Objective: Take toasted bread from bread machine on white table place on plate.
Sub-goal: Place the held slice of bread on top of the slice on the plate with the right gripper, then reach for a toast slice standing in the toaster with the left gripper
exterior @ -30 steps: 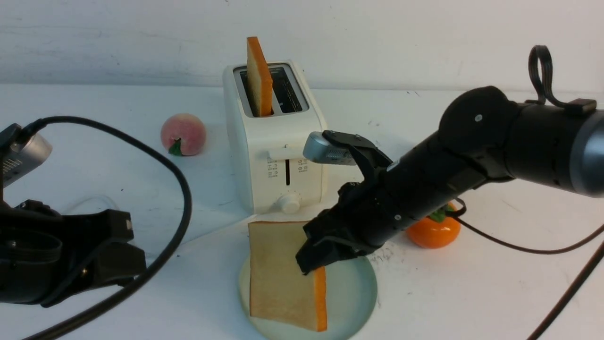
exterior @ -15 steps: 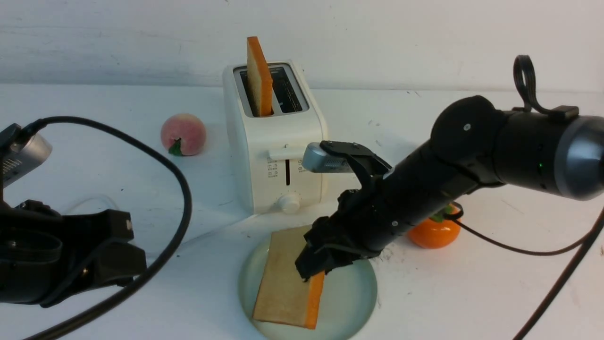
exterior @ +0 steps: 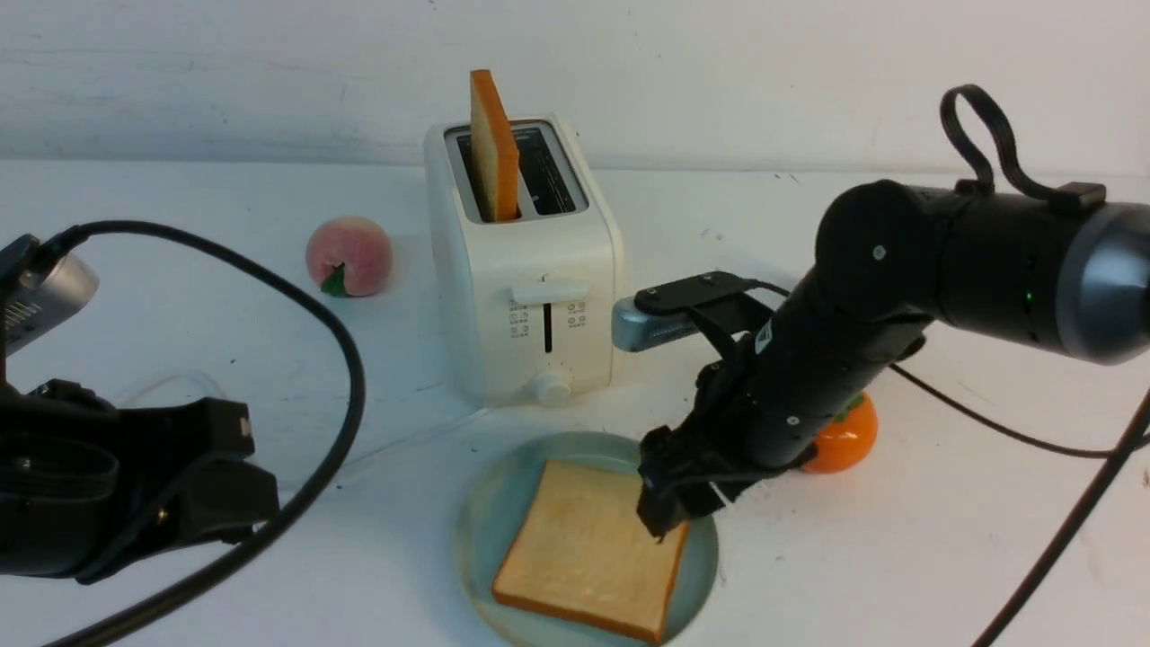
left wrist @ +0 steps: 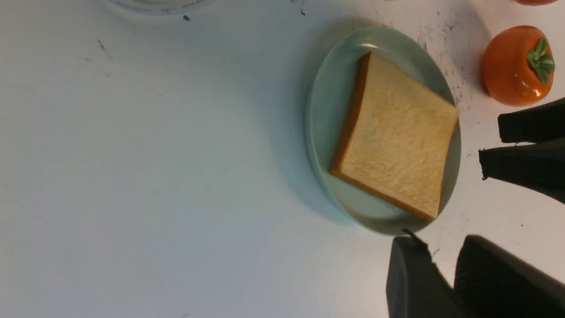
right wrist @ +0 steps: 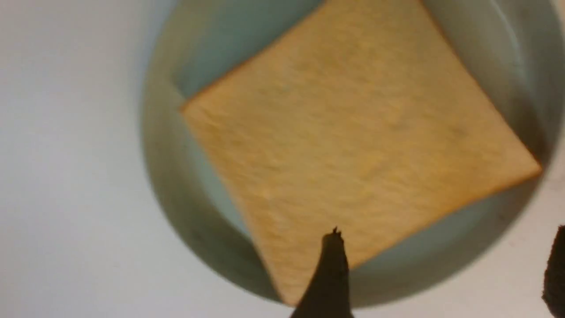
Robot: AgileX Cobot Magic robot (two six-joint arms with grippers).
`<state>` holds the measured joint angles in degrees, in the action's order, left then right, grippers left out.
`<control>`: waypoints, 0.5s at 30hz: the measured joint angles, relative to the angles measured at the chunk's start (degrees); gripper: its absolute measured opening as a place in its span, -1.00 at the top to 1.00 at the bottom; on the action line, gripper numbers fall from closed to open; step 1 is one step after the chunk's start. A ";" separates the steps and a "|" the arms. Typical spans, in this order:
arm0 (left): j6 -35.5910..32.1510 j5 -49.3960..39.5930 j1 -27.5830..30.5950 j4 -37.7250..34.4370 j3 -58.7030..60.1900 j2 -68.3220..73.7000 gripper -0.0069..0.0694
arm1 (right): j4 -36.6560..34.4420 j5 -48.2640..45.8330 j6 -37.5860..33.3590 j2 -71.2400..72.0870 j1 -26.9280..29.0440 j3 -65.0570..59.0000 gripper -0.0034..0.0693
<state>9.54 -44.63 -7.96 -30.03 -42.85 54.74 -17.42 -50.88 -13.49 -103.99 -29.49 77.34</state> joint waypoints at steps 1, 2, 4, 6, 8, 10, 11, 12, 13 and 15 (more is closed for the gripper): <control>0.00 0.28 0.00 0.00 0.00 0.00 0.42 | 2.62 -1.13 2.32 0.00 0.00 0.72 -0.76; 0.00 0.45 0.00 0.00 0.00 0.00 0.41 | 4.48 -2.11 4.06 0.00 0.00 1.42 -0.76; 0.00 0.55 0.00 0.00 0.00 0.00 0.41 | 8.16 -5.23 7.55 0.00 0.00 3.63 -0.75; 0.00 0.68 0.00 0.00 0.00 0.00 0.40 | 10.98 -8.63 9.79 0.00 0.00 6.32 -0.69; 0.00 0.89 0.00 0.00 0.00 0.00 0.40 | 12.27 -11.03 10.53 0.00 0.00 7.80 -0.64; 0.00 1.99 0.00 0.00 0.00 0.00 0.39 | 15.53 -15.80 12.23 0.00 0.00 11.66 -0.45; 0.00 2.62 0.00 0.00 0.00 0.00 0.39 | 16.50 -17.07 12.60 0.00 0.00 12.76 -0.37; 0.00 3.78 0.00 0.00 0.00 0.00 0.39 | 17.77 -18.38 13.17 0.00 0.00 14.31 -0.21; 0.00 4.61 0.00 0.00 0.00 0.00 0.39 | 18.74 -18.72 13.49 0.08 0.00 15.42 -0.05; 0.00 5.70 0.00 -0.14 0.00 0.00 0.39 | 20.11 -18.90 13.92 0.85 0.00 16.29 0.32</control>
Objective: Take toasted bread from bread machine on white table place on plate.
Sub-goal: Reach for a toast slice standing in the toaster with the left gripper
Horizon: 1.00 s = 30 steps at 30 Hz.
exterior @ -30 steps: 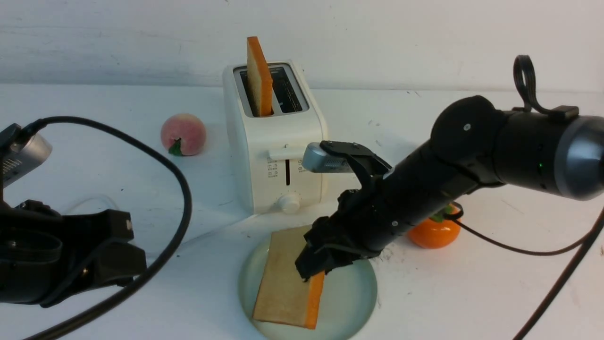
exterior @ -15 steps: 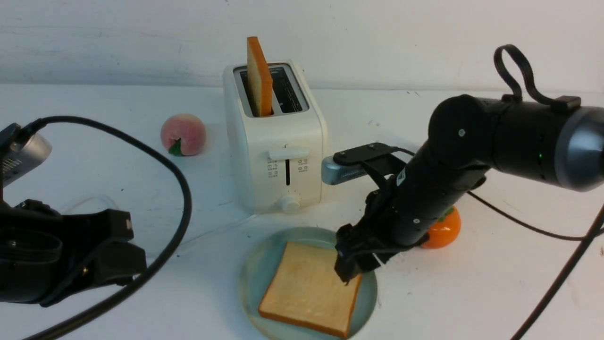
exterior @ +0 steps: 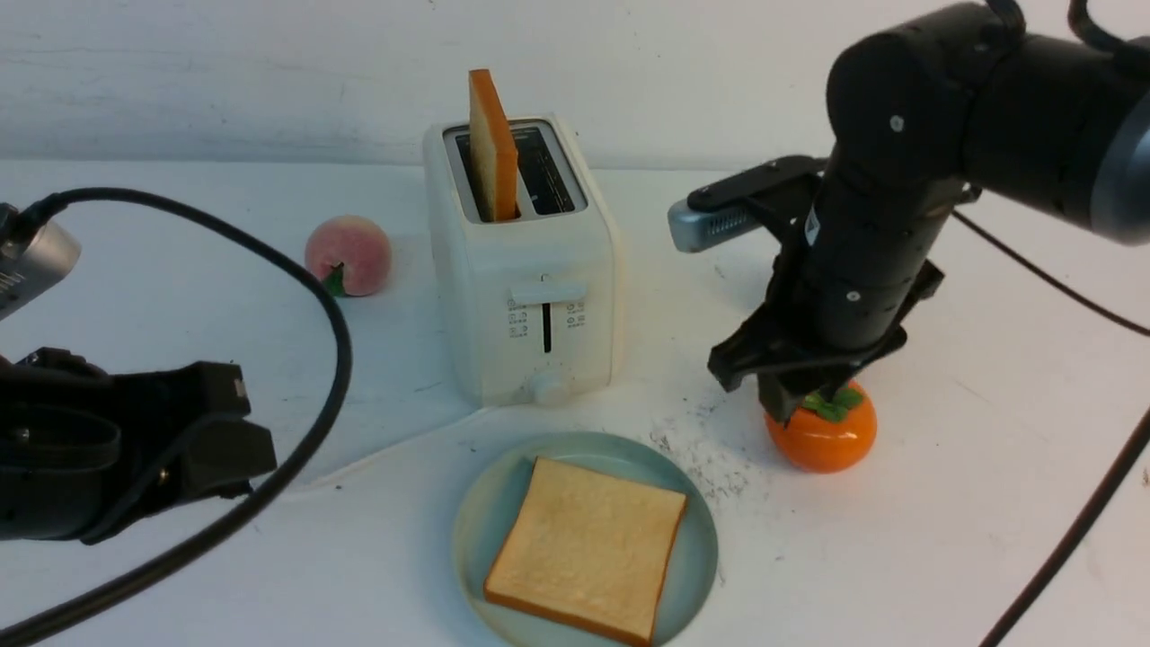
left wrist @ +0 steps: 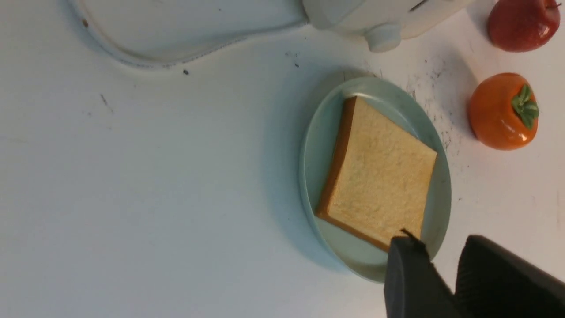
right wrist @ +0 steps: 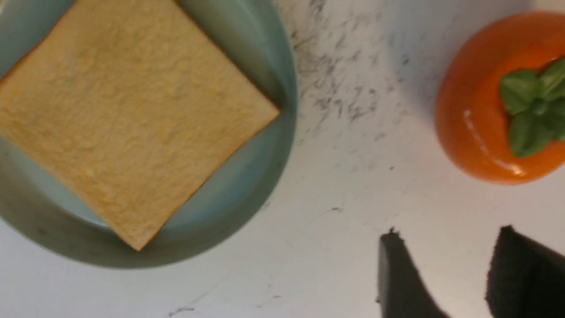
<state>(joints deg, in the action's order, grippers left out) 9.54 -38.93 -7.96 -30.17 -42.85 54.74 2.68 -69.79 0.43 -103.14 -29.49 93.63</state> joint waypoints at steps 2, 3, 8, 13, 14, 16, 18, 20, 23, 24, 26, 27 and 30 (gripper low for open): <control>0.00 0.18 0.00 -0.01 -0.20 0.00 0.39 | 0.15 -0.33 0.38 1.67 0.00 -0.06 0.68; 0.00 0.18 0.00 -0.01 -0.34 0.00 0.39 | 0.15 -0.41 0.38 2.14 0.00 -0.12 0.71; 0.00 -2.20 0.00 -0.27 -3.05 0.00 0.50 | 0.15 -0.47 1.45 10.98 0.00 -4.50 0.96; 0.00 -5.30 0.00 0.01 -8.71 2.32 0.86 | 0.39 -0.92 3.76 25.92 0.00 -16.23 0.96; 0.05 -6.06 0.00 0.01 -10.03 3.58 0.86 | 0.39 -0.93 4.28 28.78 0.00 -18.90 0.96; 0.05 -7.34 0.00 -0.44 -12.82 6.19 0.86 | 0.39 0.00 5.75 34.02 0.00 -23.94 0.96; 0.00 -7.95 0.00 -1.76 -14.88 8.44 0.86 | 0.52 2.28 7.31 38.74 0.00 -28.60 0.96; 0.00 -8.26 0.00 -3.62 -18.51 10.99 0.86 | 0.69 6.09 9.43 44.91 0.00 -35.08 0.96; 0.00 -9.63 0.00 -4.91 -23.38 14.28 0.86 | 0.76 10.36 10.49 50.92 0.00 -41.19 0.95; 0.00 -11.23 0.00 -5.03 -26.44 16.91 0.86 | 0.76 12.78 10.89 53.92 0.00 -45.15 0.95; 0.00 -14.41 0.00 -4.55 -30.91 20.83 0.86 | 0.76 15.51 11.02 57.62 0.00 -49.28 0.95; 0.00 -15.32 0.00 -4.24 -32.71 22.10 0.86 | 0.76 16.23 11.02 58.91 0.00 -50.67 0.95; 1.98 -20.22 0.00 -1.31 -39.54 28.98 0.86 | 0.76 19.94 11.02 62.70 0.00 -54.65 0.94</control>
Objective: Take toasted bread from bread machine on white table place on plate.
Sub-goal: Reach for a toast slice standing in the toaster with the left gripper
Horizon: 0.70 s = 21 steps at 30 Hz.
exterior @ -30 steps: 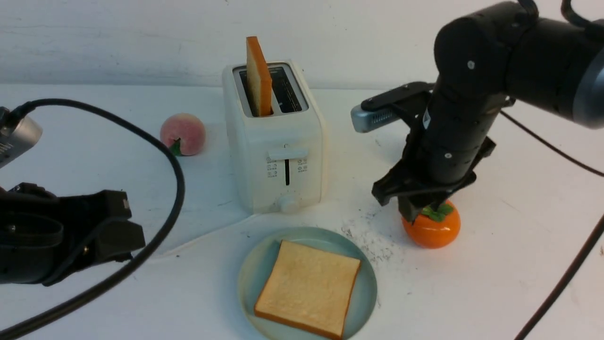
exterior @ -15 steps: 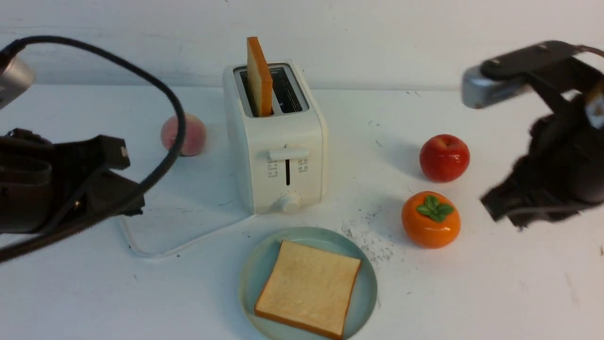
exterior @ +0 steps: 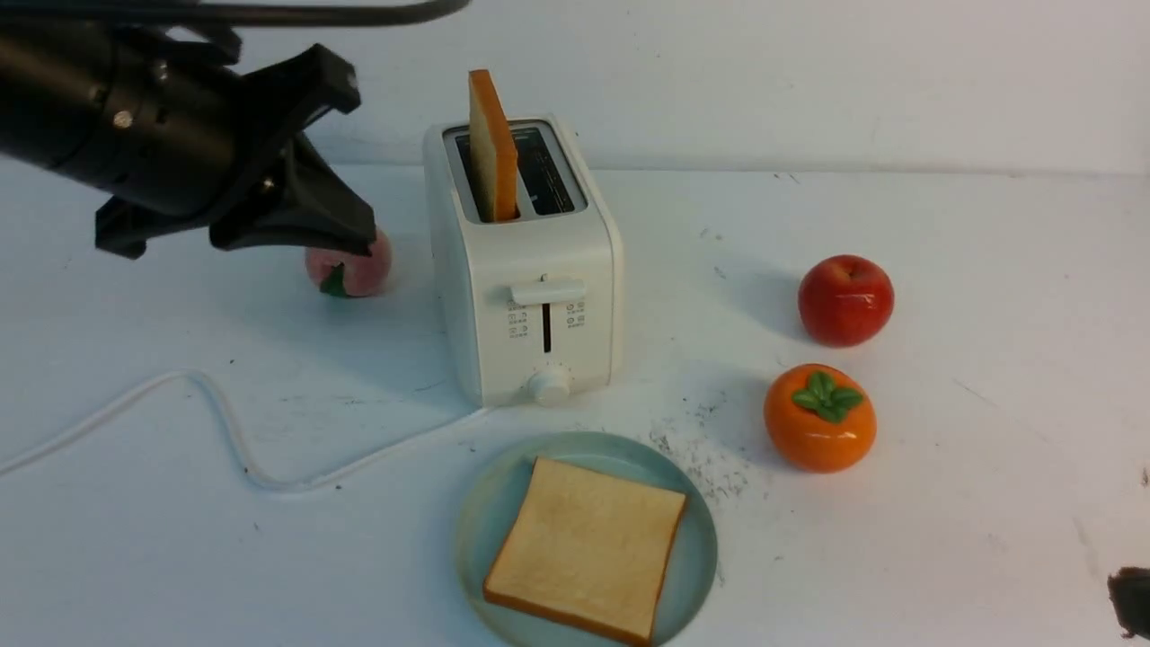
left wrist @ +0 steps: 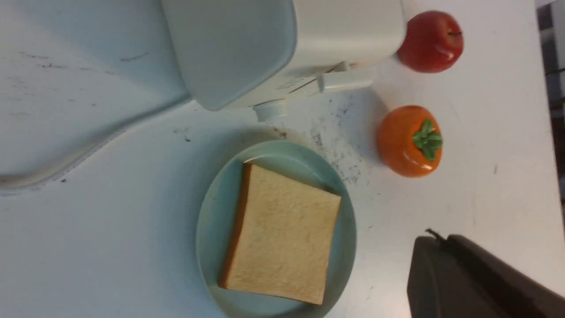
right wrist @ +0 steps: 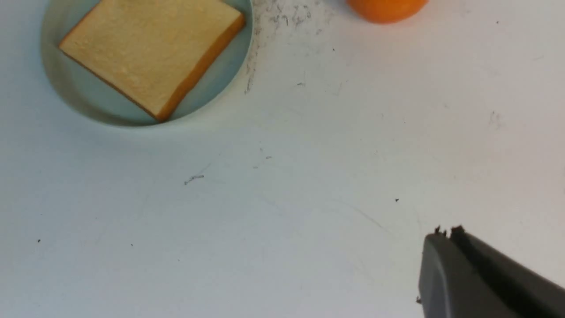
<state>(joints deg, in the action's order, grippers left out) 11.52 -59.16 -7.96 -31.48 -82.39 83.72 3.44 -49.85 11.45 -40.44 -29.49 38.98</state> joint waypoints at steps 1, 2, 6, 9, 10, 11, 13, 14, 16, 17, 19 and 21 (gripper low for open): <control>1.68 -1.72 -0.14 1.51 -2.28 2.26 0.86 | 0.00 1.19 0.00 0.85 0.00 -0.94 0.94; 3.62 -3.23 -0.66 3.51 -4.58 4.41 0.86 | 0.00 2.24 0.00 1.45 0.00 -1.69 0.94; 10.88 -6.98 -5.45 13.58 -12.69 10.97 0.86 | 0.00 4.49 0.04 1.96 0.00 -2.99 0.93; 16.20 -7.75 -10.13 22.05 -18.36 14.39 0.86 | 0.00 5.24 0.04 1.96 0.00 -3.17 0.93; 19.12 -7.81 -13.07 26.93 -22.28 16.42 0.86 | 0.00 5.48 0.04 1.96 0.00 -3.17 0.93; 20.73 -7.81 -14.78 29.89 -24.21 17.57 0.86 | 0.00 5.54 0.04 1.96 0.00 -3.17 0.93; 23.90 -7.54 -17.85 34.92 -27.06 19.71 0.85 | 0.00 5.54 0.04 1.96 0.00 -3.17 0.93; 25.30 -7.36 -19.18 37.59 -28.30 20.69 0.84 | 0.00 5.54 0.04 1.96 0.00 -3.17 0.93; 27.42 -6.73 -21.02 42.04 -29.88 22.17 0.79 | 0.00 5.58 0.04 1.96 0.00 -3.17 0.92; 28.87 -5.87 -22.18 44.81 -30.41 23.17 0.73 | 0.00 5.58 0.04 1.96 0.00 -3.17 0.92; 30.78 -4.50 -23.39 48.20 -30.61 24.31 0.61 | 0.00 5.58 0.04 1.96 0.00 -3.17 0.92; 32.99 -1.35 -24.57 52.01 -30.68 25.54 0.40 | 0.00 5.58 0.04 1.96 0.00 -3.17 0.91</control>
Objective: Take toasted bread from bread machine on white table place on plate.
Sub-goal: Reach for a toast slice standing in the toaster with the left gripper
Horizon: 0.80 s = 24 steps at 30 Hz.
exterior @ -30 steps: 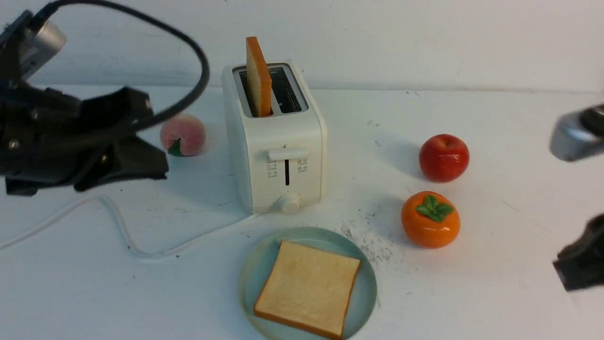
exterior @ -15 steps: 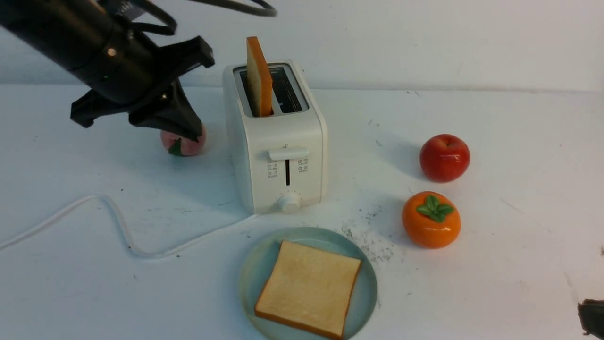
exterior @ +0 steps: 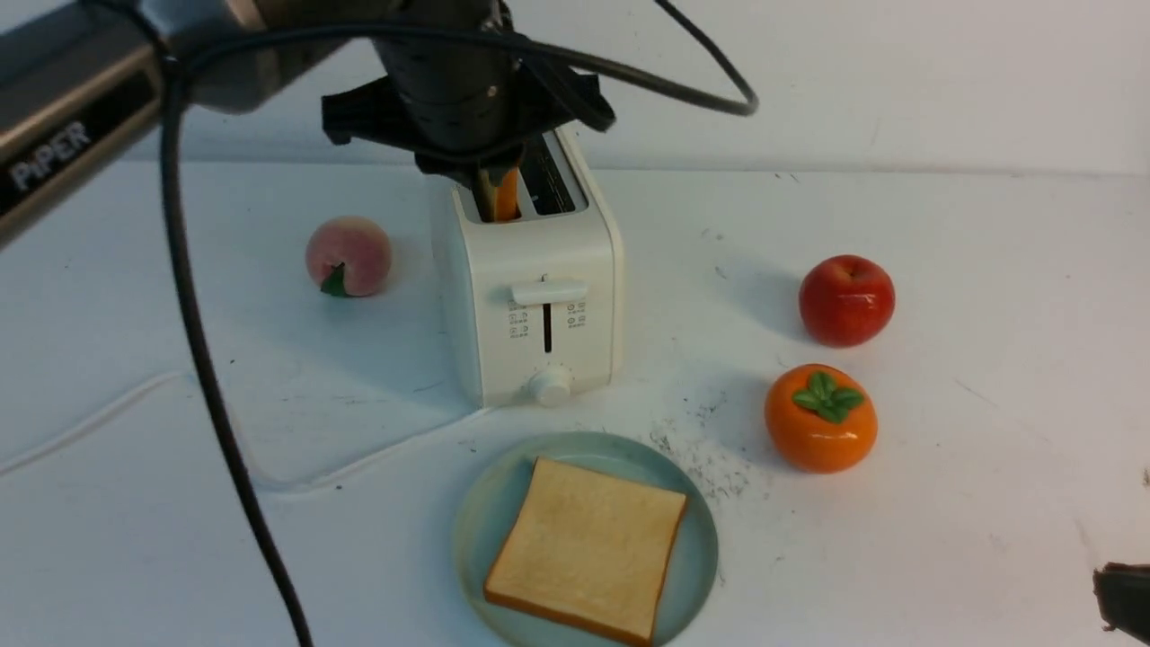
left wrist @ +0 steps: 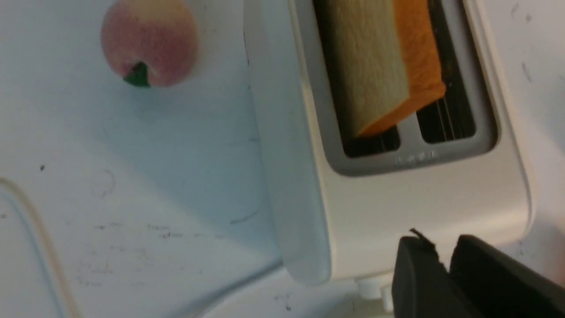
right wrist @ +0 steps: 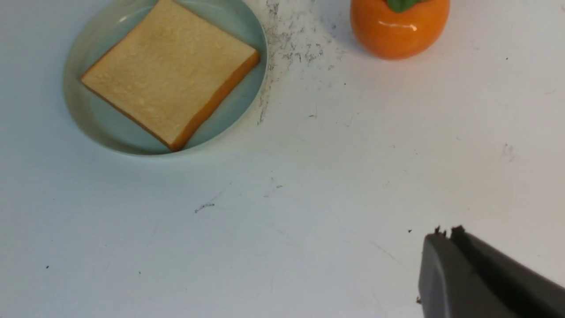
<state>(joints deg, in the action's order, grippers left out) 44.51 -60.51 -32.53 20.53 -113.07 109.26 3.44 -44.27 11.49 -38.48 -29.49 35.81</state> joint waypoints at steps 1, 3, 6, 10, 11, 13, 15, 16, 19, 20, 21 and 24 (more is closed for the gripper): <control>0.74 1.70 -0.31 1.80 -0.05 0.42 0.30 | 0.00 0.00 0.00 0.00 0.00 0.00 0.91; 1.44 3.76 -0.39 3.65 -0.05 0.82 0.19 | 0.00 0.00 0.00 0.00 0.00 0.00 0.91; 3.26 8.24 -0.44 7.22 -0.05 2.41 -0.12 | 0.00 0.00 0.00 0.00 0.00 0.00 0.90; 3.51 8.95 -0.37 9.48 -0.05 3.94 -0.23 | 0.00 0.00 0.00 0.00 0.00 0.00 0.90; 3.56 9.06 -0.37 10.37 -0.05 4.43 -0.25 | 0.00 0.00 0.00 0.00 0.00 0.00 0.90; 3.68 9.57 -0.37 12.43 -0.05 5.73 -0.26 | 0.00 0.00 0.00 0.00 0.00 0.00 0.89; 3.68 10.32 -0.37 13.29 -0.05 6.44 -0.27 | 0.00 0.06 0.00 0.00 0.00 0.00 0.88; 3.68 11.16 -0.37 13.99 -0.05 6.95 -0.27 | 0.00 0.18 0.00 0.00 0.00 0.00 0.88; 3.74 13.07 -0.37 15.11 -0.05 7.93 -0.27 | 0.00 0.65 0.00 0.00 0.00 0.00 0.87; 3.81 13.84 -0.37 15.70 -0.05 8.28 -0.27 | 0.00 0.81 0.00 0.00 0.00 0.00 0.87; 3.81 13.94 -0.37 15.81 -0.05 8.41 -0.27 | 0.00 0.81 0.00 0.00 0.00 0.00 0.87; 3.85 14.38 -0.37 16.47 -0.05 9.49 -0.26 | 0.07 0.92 0.00 0.00 0.00 0.00 0.87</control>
<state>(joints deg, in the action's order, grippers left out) 48.36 -46.13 -32.90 37.00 -113.12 118.75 3.51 -43.35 11.49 -38.48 -29.49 35.81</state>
